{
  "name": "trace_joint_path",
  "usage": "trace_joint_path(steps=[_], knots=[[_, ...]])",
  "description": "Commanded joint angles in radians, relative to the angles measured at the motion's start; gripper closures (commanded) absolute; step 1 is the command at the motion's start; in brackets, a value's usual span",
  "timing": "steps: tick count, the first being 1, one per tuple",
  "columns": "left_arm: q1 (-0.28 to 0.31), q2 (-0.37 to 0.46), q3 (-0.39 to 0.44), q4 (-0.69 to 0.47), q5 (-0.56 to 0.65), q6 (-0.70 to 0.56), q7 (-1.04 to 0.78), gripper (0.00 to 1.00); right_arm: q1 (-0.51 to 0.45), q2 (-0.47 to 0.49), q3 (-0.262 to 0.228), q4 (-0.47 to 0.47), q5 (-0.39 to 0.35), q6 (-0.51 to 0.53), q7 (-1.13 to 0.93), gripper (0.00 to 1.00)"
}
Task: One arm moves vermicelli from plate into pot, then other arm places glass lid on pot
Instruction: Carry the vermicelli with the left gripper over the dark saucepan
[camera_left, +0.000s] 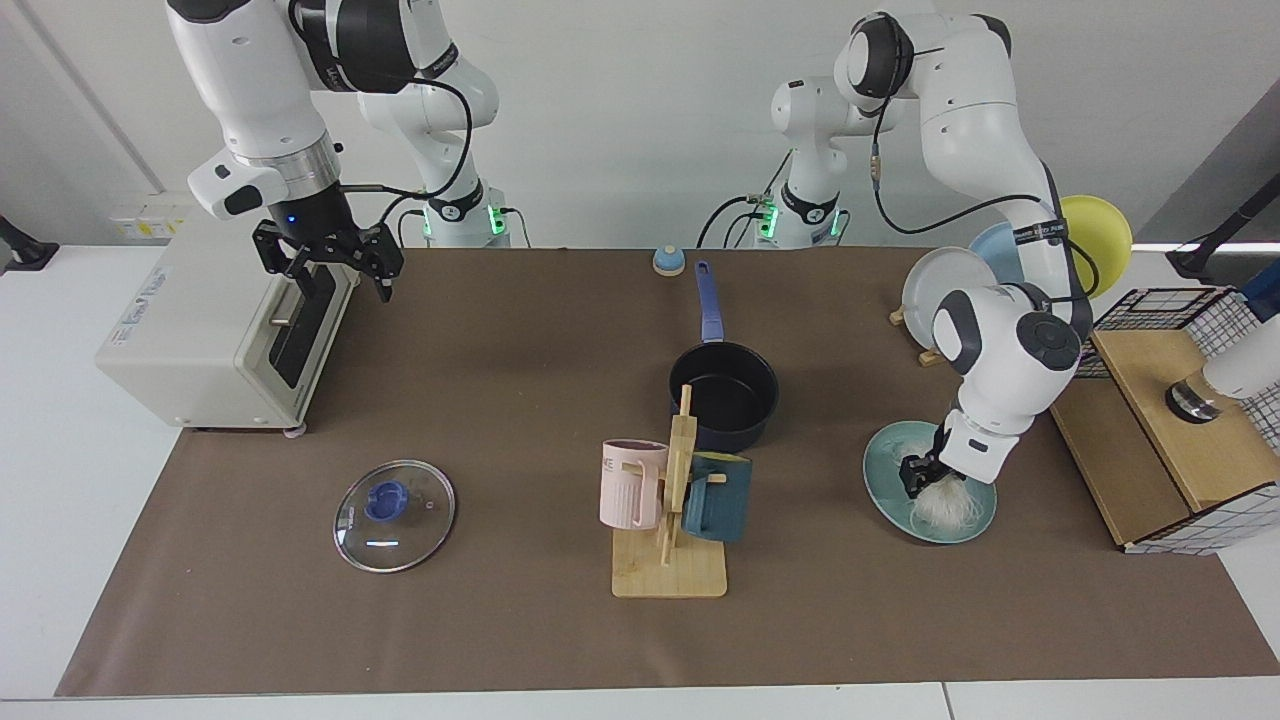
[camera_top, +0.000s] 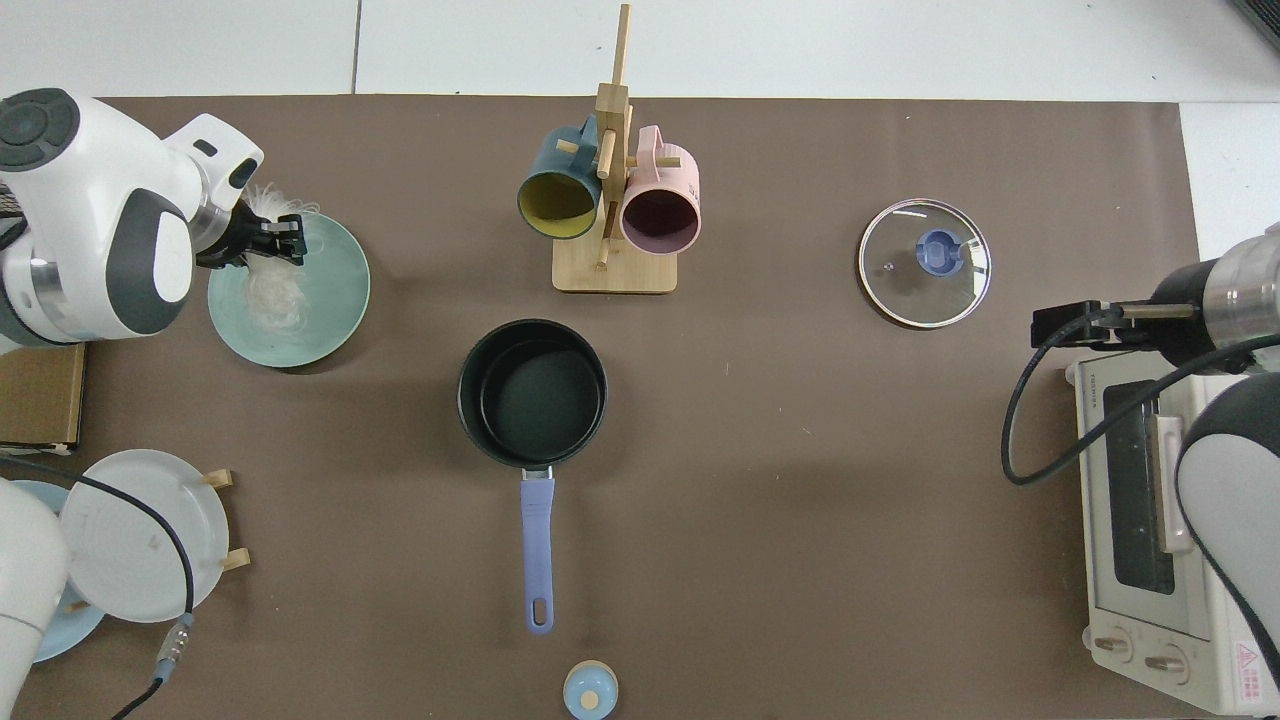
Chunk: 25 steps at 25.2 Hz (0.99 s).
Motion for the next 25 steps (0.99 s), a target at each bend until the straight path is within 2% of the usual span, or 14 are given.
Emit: trace_joint_path(steps=[1,7,13,19,22,25], knots=[[-0.001,-0.092,-0.021,0.054,0.025,-0.111,0.035,1.0,-0.016,-0.004,0.006,0.0,0.025,0.005,-0.039,0.0],[-0.013,-0.218,-0.093,0.044,0.01,-0.266,0.017,1.0,-0.016,-0.004,0.006,0.0,0.025,0.005,-0.038,0.0],[-0.017,-0.298,-0.239,-0.013,0.01,-0.36,-0.178,1.0,-0.016,-0.004,0.006,0.0,0.025,0.005,-0.038,0.0],[-0.021,-0.393,-0.365,-0.2,-0.01,-0.234,-0.315,1.0,-0.016,-0.004,0.006,0.0,0.025,0.005,-0.038,0.0],[-0.021,-0.459,-0.376,-0.333,-0.068,-0.095,-0.327,1.0,-0.016,-0.004,0.006,0.0,0.025,0.005,-0.038,0.0],[-0.022,-0.477,-0.376,-0.383,-0.084,-0.062,-0.321,1.0,-0.016,-0.004,0.006,0.0,0.025,0.005,-0.038,0.0]])
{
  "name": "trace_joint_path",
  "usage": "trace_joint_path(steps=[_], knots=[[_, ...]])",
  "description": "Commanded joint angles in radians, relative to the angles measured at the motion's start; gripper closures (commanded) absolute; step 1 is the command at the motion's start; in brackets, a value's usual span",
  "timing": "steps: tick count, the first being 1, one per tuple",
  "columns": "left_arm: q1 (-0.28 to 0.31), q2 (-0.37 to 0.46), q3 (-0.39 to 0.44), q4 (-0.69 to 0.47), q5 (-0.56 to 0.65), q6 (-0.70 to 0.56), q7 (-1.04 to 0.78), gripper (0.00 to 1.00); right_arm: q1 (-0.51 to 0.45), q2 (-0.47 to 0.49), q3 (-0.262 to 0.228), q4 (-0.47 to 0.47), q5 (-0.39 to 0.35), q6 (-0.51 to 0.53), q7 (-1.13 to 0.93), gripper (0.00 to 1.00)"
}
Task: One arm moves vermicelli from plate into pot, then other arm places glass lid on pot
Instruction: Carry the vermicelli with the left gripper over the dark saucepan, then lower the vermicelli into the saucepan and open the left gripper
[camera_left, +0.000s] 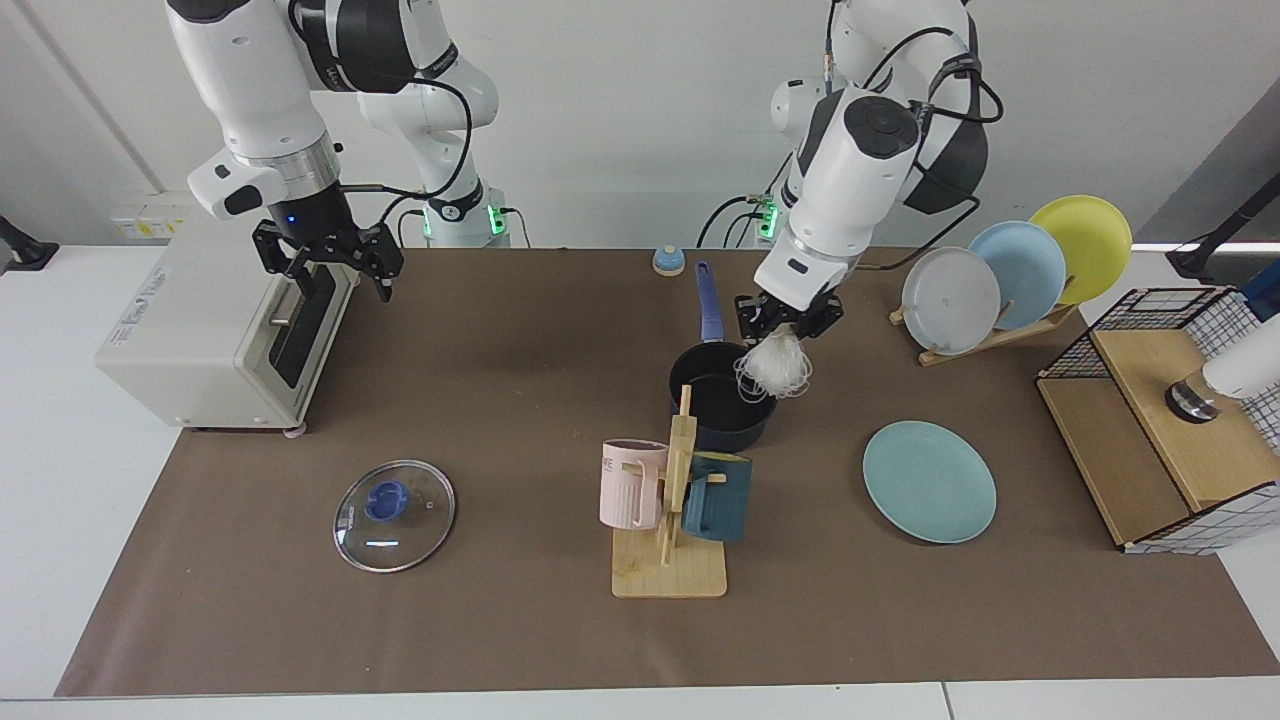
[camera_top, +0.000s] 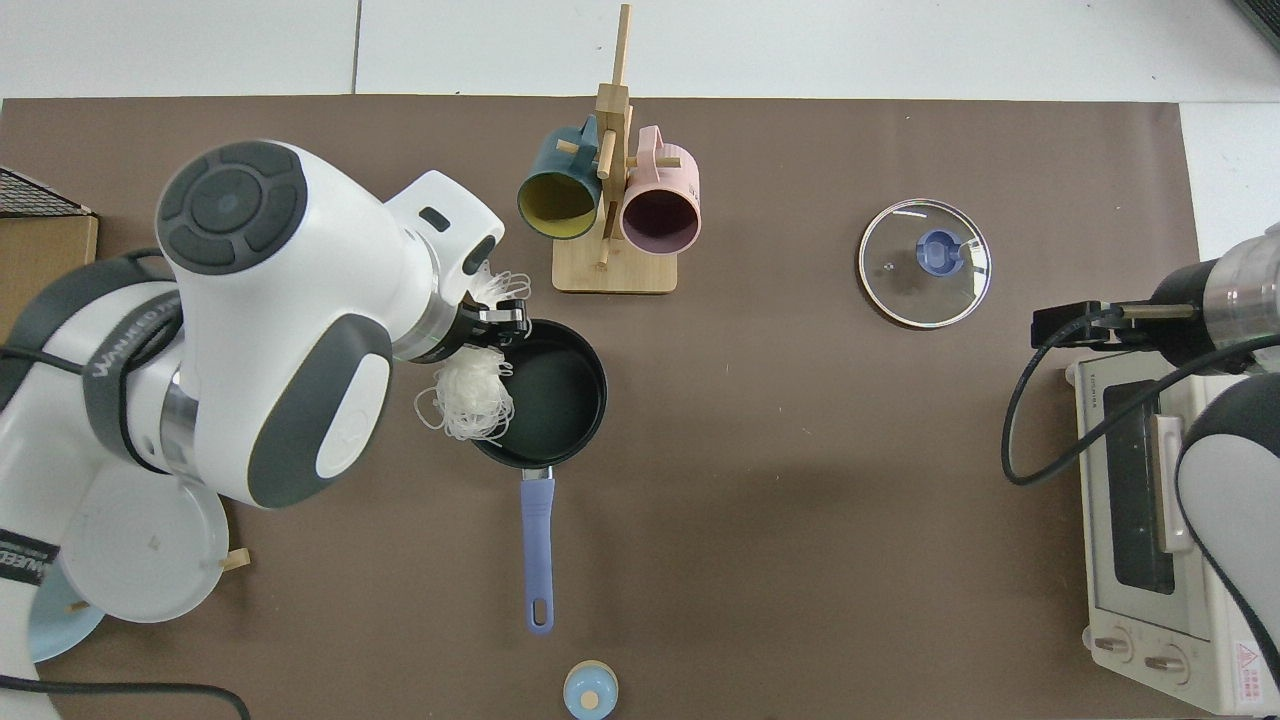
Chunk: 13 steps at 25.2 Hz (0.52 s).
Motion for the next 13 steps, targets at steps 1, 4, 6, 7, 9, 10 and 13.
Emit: trace_joint_path(steps=[1,4,6,7,9,10,13], knots=[[0.013,-0.112,0.016,-0.174,-0.043,0.096,0.005,1.0,-0.016,-0.004,0.006,0.0,0.025,0.005,-0.038,0.0],[-0.016,-0.086,0.017,-0.203,-0.043,0.122,-0.006,1.0,-0.016,-0.004,0.006,0.0,0.025,0.005,-0.039,0.0],[-0.013,-0.09,0.017,-0.232,-0.043,0.159,-0.009,1.0,-0.016,-0.004,0.006,0.0,0.025,0.005,-0.039,0.0],[-0.013,-0.089,0.017,-0.232,-0.043,0.174,-0.009,1.0,-0.016,-0.004,0.006,0.0,0.025,0.005,-0.039,0.0],[-0.011,-0.081,0.017,-0.234,-0.043,0.205,-0.007,1.0,-0.016,-0.004,0.008,0.0,0.025,0.003,-0.039,0.0],[-0.011,-0.075,0.017,-0.238,-0.043,0.223,-0.007,1.0,-0.016,-0.004,0.006,0.0,0.025,0.002,-0.039,0.0],[-0.025,-0.026,0.017,-0.248,-0.043,0.275,-0.03,1.0,-0.016,-0.004,0.008,0.0,0.025,0.003,-0.039,0.0]])
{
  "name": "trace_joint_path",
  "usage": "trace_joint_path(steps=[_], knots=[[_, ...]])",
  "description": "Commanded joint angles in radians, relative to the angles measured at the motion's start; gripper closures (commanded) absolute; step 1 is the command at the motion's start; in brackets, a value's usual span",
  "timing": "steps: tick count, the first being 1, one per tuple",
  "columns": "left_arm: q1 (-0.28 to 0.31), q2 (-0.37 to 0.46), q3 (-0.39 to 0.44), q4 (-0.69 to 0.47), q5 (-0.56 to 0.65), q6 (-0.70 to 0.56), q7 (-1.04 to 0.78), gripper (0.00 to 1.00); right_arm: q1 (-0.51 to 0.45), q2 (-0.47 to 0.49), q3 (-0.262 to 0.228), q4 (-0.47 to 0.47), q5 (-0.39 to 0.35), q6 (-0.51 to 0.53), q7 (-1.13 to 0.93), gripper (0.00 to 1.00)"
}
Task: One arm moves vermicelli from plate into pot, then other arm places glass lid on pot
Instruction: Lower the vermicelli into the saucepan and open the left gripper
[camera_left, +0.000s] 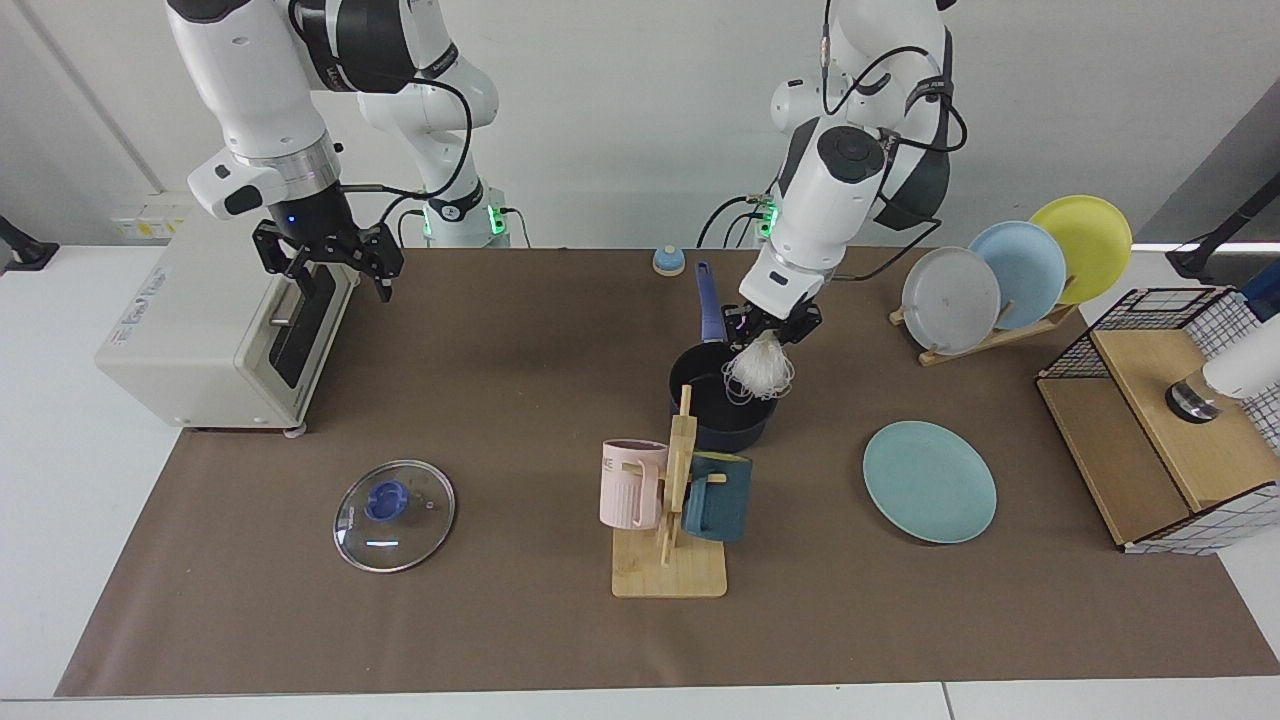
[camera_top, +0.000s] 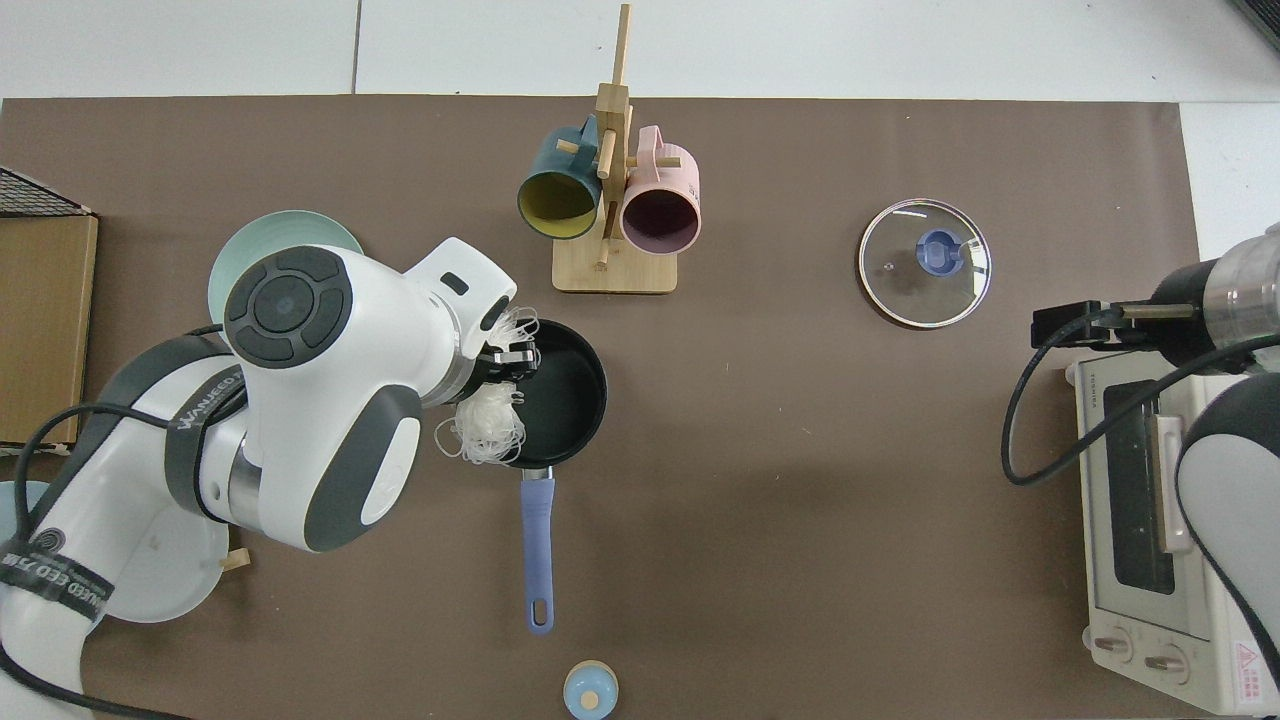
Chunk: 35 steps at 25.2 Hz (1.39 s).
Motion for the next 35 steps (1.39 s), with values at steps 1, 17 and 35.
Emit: trace_joint_path(steps=[1,17,35], knots=[[-0.029,0.024,0.012,-0.039,-0.02,0.087,-0.044,1.0,-0.016,-0.004,0.006,0.0,0.025,0.003,-0.038,0.0],[-0.06,0.139,0.012,-0.056,-0.011,0.211,-0.04,1.0,-0.015,-0.004,0.008,0.0,0.025,0.005,-0.039,0.0],[-0.034,0.088,0.029,0.08,-0.008,-0.054,-0.023,0.0,-0.047,0.121,0.006,0.168,0.005,-0.147,-0.045,0.0]])
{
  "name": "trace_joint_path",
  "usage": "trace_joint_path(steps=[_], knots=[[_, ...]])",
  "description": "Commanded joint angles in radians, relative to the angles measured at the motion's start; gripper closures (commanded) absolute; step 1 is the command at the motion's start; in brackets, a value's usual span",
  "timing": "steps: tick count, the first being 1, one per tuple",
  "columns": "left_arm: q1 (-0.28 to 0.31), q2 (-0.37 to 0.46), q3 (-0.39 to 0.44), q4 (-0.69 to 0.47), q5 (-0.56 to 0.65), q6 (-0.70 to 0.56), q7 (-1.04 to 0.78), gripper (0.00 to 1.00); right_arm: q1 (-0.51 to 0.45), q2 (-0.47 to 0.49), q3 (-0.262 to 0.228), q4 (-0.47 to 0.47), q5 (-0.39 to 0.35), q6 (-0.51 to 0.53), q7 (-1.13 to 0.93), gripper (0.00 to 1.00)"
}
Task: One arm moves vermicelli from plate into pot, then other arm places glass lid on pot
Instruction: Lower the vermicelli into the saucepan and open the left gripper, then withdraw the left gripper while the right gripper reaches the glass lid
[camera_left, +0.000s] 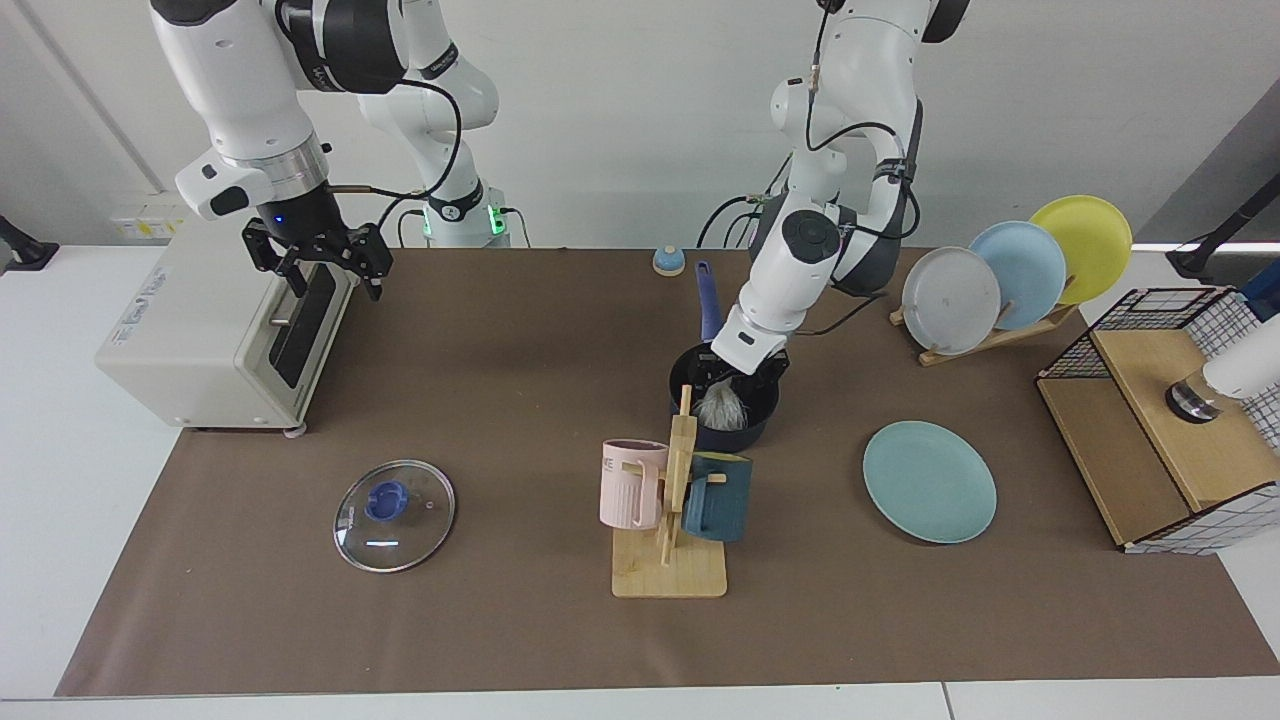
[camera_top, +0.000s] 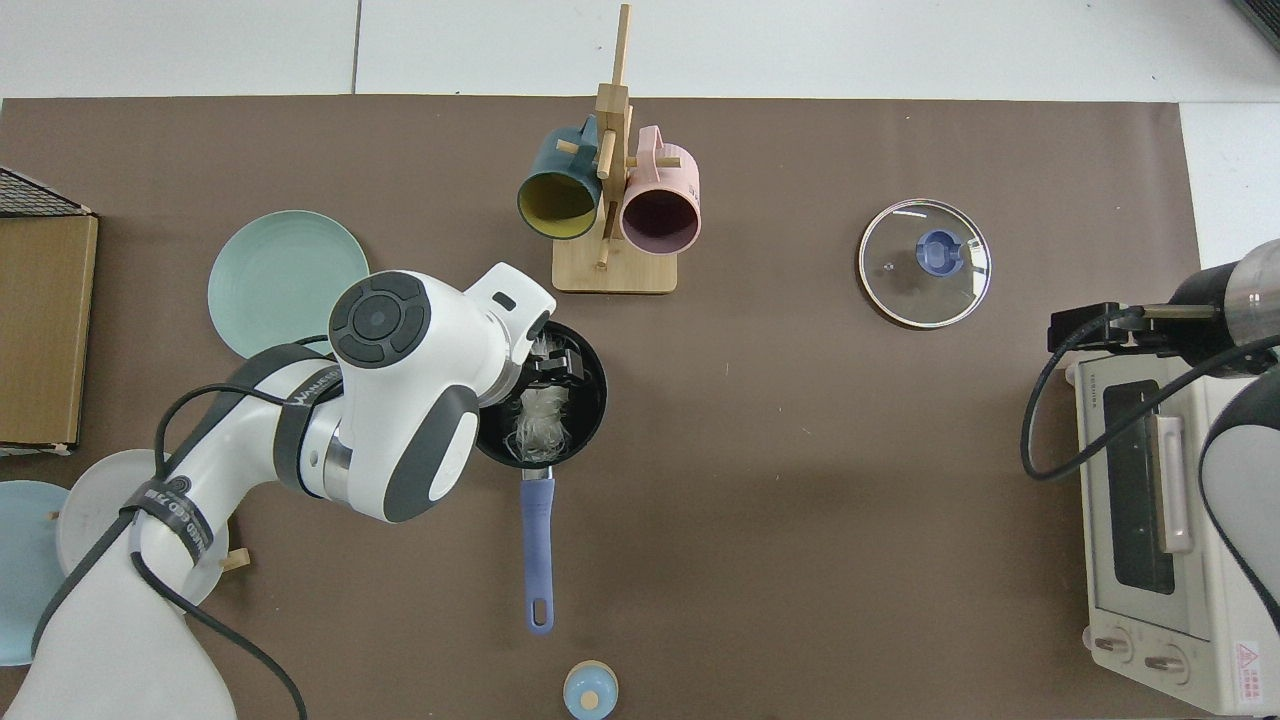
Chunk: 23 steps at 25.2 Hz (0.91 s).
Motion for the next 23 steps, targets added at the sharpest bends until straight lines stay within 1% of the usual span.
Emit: trace_joint_path(steps=[1,3,5,7,11,13,14,18,20,23], knots=[[0.022,-0.051,0.018,0.153,-0.002,-0.243,0.011,0.0,-0.027,0.167,0.011,0.239,0.008,-0.144,-0.045,0.0],[0.059,-0.059,0.016,0.226,0.036,-0.334,0.014,0.0,-0.021,0.29,0.011,0.403,0.008,-0.184,-0.045,0.0],[0.074,-0.065,0.016,0.276,0.067,-0.395,0.02,0.0,-0.018,0.379,0.011,0.514,0.008,-0.192,-0.045,0.0],[0.091,-0.074,0.021,0.314,0.077,-0.447,0.034,0.0,-0.019,0.473,0.013,0.586,0.008,-0.188,-0.043,0.0],[0.16,-0.117,0.021,0.339,0.069,-0.484,0.127,0.0,-0.019,0.608,0.014,0.706,0.01,-0.165,-0.04,0.0],[0.201,-0.138,0.013,0.342,0.061,-0.5,0.175,0.0,-0.016,0.663,0.014,0.737,0.01,-0.129,-0.037,0.0],[0.209,-0.142,0.009,0.342,0.061,-0.506,0.183,0.0,-0.015,0.686,0.014,0.738,0.008,-0.1,-0.037,0.0],[0.211,-0.143,0.011,0.342,0.061,-0.513,0.186,0.0,-0.015,0.758,0.013,0.738,0.008,-0.051,-0.037,0.0],[0.214,-0.157,0.027,0.345,0.064,-0.536,0.204,0.0,-0.019,0.772,0.013,0.737,0.007,-0.034,-0.037,0.0],[0.214,-0.171,0.094,0.368,0.061,-0.602,0.297,0.0,-0.002,0.797,0.011,0.728,0.002,0.007,-0.025,0.0]])
